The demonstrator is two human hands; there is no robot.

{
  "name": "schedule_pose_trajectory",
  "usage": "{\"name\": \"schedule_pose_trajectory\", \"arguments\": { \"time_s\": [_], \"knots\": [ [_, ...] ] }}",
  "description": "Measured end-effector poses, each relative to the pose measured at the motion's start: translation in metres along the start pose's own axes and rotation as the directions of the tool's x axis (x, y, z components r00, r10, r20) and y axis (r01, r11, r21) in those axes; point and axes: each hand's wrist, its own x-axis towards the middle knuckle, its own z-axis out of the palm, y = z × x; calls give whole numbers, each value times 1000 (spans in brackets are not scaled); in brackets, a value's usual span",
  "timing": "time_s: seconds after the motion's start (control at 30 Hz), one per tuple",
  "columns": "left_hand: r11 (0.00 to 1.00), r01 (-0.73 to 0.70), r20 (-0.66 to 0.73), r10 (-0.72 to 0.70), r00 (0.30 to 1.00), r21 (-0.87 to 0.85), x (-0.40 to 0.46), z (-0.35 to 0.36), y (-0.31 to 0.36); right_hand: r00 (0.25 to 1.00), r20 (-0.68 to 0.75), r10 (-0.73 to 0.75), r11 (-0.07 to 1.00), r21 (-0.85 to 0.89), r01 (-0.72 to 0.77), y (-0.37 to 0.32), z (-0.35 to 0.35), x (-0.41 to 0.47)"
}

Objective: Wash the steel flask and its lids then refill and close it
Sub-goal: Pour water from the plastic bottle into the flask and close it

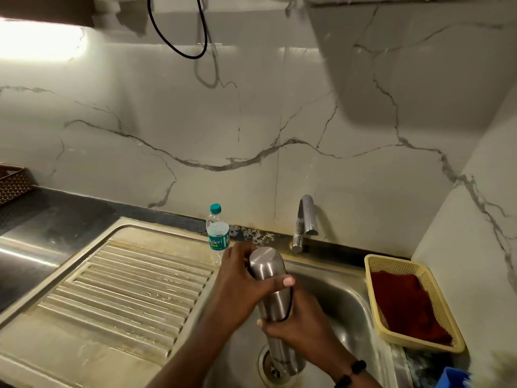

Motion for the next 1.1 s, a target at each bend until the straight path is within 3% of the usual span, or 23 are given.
{"name": "schedule_pose_trajectory", "arguments": {
  "time_s": [0.1, 0.17, 0.23, 0.37, 0.53, 0.6, 0.67, 0.87, 1.1],
  "knots": [
    [983, 101, -213, -132, 968, -152, -14, 26, 10, 999, -37, -19, 1000, -7, 19, 3, 6, 1],
    [979, 39, -298, -99, 949, -201, -18, 30, 12, 998, -11, -62, 998, -5, 62, 0, 4, 2],
    [973, -36, -246, -21, 969, -226, -16, 23, 10, 996, 33, -78, 997, 16, 78, -4, -1, 3],
    [957, -102, 65, 124, 990, -271, -3, -2, 3, 994, 96, -60, 998, 15, 59, -8, -8, 1],
    [969, -80, 156, 118, 981, -234, 3, -17, -12, 993, 95, -70, 994, 92, 62, -12, 6, 7],
    [988, -58, 151, 79, 985, -141, -4, -23, -21, 996, 53, -74, 992, 104, 68, -14, 19, 12],
    [997, -57, 31, 58, 998, -49, -11, -30, -27, 996, 75, -45, 993, 110, 37, -18, 32, 20],
    [1000, 21, -308, -15, 951, 16, -14, -58, -55, 921, 375, -102, 994, 70, 82, -30, 59, 46],
    [990, 64, -490, 6, 872, 126, -10, -100, -84, 916, 401, 23, 999, 32, -39, -17, 74, 45]
  ]
}}
